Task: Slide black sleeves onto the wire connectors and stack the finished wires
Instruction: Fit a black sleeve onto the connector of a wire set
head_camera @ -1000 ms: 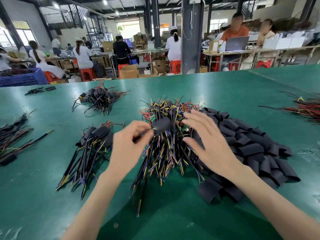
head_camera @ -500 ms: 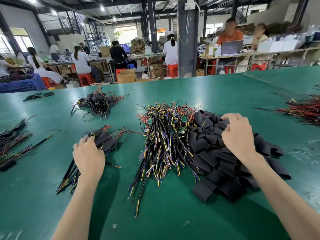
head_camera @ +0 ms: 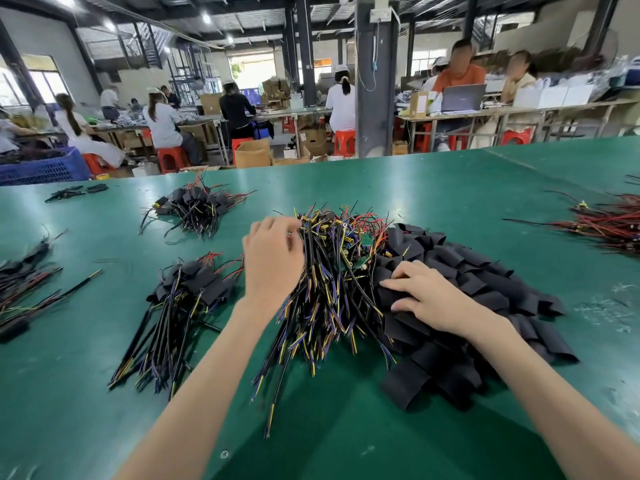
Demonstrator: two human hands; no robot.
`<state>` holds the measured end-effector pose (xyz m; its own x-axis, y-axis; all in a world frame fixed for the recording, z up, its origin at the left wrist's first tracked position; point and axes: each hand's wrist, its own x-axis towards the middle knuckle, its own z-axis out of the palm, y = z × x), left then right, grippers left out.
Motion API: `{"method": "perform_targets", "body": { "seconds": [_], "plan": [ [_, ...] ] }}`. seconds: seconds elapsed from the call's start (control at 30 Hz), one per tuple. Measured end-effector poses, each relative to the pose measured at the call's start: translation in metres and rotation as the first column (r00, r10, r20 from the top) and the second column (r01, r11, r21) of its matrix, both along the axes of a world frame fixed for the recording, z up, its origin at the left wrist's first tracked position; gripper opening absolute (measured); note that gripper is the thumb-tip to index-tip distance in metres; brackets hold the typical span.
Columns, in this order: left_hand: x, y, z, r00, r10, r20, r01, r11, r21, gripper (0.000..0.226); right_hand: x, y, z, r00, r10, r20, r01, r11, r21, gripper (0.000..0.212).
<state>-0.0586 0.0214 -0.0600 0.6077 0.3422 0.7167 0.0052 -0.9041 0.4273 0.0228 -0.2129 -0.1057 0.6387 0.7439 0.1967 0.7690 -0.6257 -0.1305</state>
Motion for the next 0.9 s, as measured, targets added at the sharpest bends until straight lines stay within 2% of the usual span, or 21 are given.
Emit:
{"method": "perform_targets", "body": {
  "seconds": [0.07,0.17,0.23,0.3,0.37,0.43,0.57,0.7,0.77,0.83,0.9],
  "plan": [
    [0.025,-0.01,0.015,0.998,-0.037,-0.041,0.036,0.999,-0.016,0.023,-0.002,-0.001,0.001,0.999,-0.027,0.032,0.025,0.997,0.069,0.043],
    [0.058,-0.013,0.03,0.968,-0.033,-0.25,0.016,0.997,-0.07,0.024,-0.003,-0.004,0.002,0.991,-0.078,0.109,0.06,0.986,0.156,0.037],
    [0.073,-0.013,0.032,0.915,0.009,-0.402,-0.014,1.0,-0.01,0.021,-0.003,-0.005,0.002,0.984,-0.114,0.137,0.088,0.979,0.183,0.036],
    [0.08,-0.014,0.033,0.885,0.064,-0.461,-0.04,0.997,0.061,0.021,-0.003,-0.004,0.001,0.979,-0.136,0.148,0.106,0.975,0.198,0.036],
    [0.084,-0.014,0.035,0.884,0.089,-0.46,-0.046,0.994,0.103,0.019,-0.003,-0.003,0.0,0.977,-0.146,0.157,0.11,0.97,0.216,0.036],
    [0.086,-0.015,0.04,0.892,0.063,-0.447,-0.028,0.996,0.083,0.019,-0.003,-0.001,0.0,0.973,-0.157,0.167,0.116,0.966,0.229,0.036],
    [0.086,-0.016,0.048,0.926,-0.122,-0.357,0.082,0.989,-0.126,0.041,-0.004,0.001,0.0,0.969,-0.187,0.162,0.14,0.954,0.264,0.036],
    [0.083,-0.014,0.05,0.903,-0.233,-0.362,0.163,0.963,-0.215,0.037,-0.007,0.002,0.001,0.977,-0.176,0.118,0.14,0.954,0.265,0.037],
    [0.083,-0.01,0.048,0.936,-0.177,-0.305,0.088,0.955,-0.285,0.033,-0.008,0.001,0.003,0.98,-0.173,0.101,0.142,0.955,0.259,0.037],
    [0.085,-0.001,0.044,0.954,0.021,-0.299,-0.115,0.946,-0.302,0.031,-0.008,0.0,0.004,0.98,-0.177,0.089,0.149,0.955,0.258,0.037],
    [0.087,0.009,0.038,0.887,0.121,-0.445,-0.254,0.934,-0.253,0.037,-0.009,0.001,0.006,0.981,-0.182,0.069,0.159,0.955,0.251,0.037]
  ]
}}
